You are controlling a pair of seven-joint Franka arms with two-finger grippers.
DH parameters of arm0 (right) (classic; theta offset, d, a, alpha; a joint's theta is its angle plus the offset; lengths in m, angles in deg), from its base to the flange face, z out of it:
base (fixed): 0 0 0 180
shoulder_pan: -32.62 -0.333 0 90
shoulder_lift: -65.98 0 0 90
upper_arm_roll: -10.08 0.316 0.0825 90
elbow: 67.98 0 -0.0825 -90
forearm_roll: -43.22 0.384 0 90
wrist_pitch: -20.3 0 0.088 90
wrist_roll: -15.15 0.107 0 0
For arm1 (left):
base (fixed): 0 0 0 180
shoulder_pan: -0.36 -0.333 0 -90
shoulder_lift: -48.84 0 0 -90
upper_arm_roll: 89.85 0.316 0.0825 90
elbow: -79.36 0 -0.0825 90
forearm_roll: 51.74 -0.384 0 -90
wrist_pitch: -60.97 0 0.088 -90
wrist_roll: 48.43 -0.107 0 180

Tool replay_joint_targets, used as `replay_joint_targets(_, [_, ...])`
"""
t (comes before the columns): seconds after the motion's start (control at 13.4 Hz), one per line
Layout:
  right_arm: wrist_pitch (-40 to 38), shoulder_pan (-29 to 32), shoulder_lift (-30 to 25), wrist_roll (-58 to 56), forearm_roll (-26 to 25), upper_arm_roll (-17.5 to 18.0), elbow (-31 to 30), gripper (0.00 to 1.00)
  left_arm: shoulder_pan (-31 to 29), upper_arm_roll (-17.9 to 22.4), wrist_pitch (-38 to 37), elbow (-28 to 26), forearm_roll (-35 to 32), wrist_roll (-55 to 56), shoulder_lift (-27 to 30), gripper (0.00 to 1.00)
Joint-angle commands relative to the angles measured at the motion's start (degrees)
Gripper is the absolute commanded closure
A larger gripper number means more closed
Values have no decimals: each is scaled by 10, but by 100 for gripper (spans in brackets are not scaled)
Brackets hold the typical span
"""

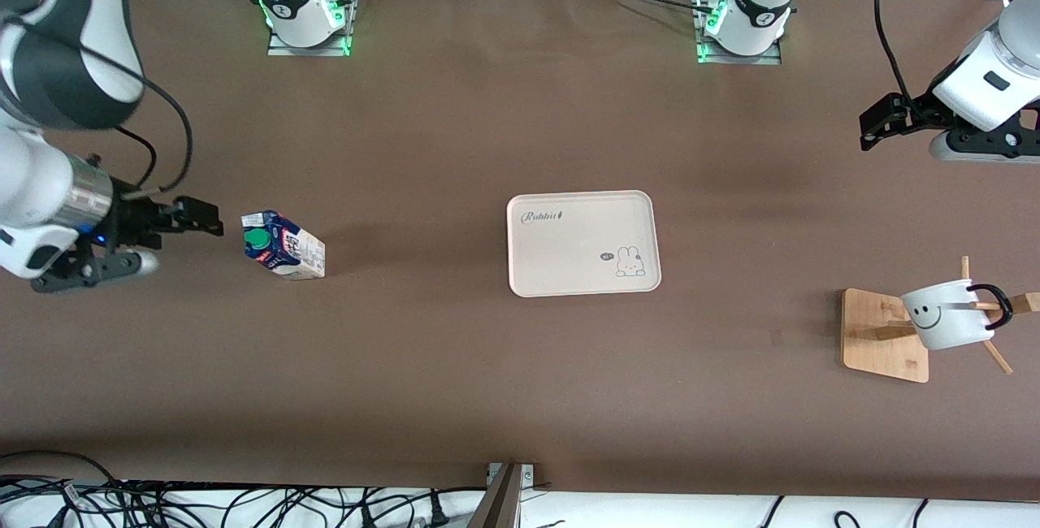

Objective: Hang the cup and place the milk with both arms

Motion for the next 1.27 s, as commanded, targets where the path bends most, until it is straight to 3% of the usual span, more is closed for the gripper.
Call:
replay_joint_targets(0.0, [-32, -2, -75, 30, -19, -2, -48, 0, 1, 1, -13, 18, 8, 2, -10, 0])
replay_joint_targets(0.22, [26, -3, -157, 36, -33, 4, -167, 0, 1, 1, -16, 18, 8, 1, -9, 0])
replay_joint_targets(1.2, [29, -13, -142, 28, -48, 3, -141, 0, 1, 1, -23, 18, 8, -1, -9, 0])
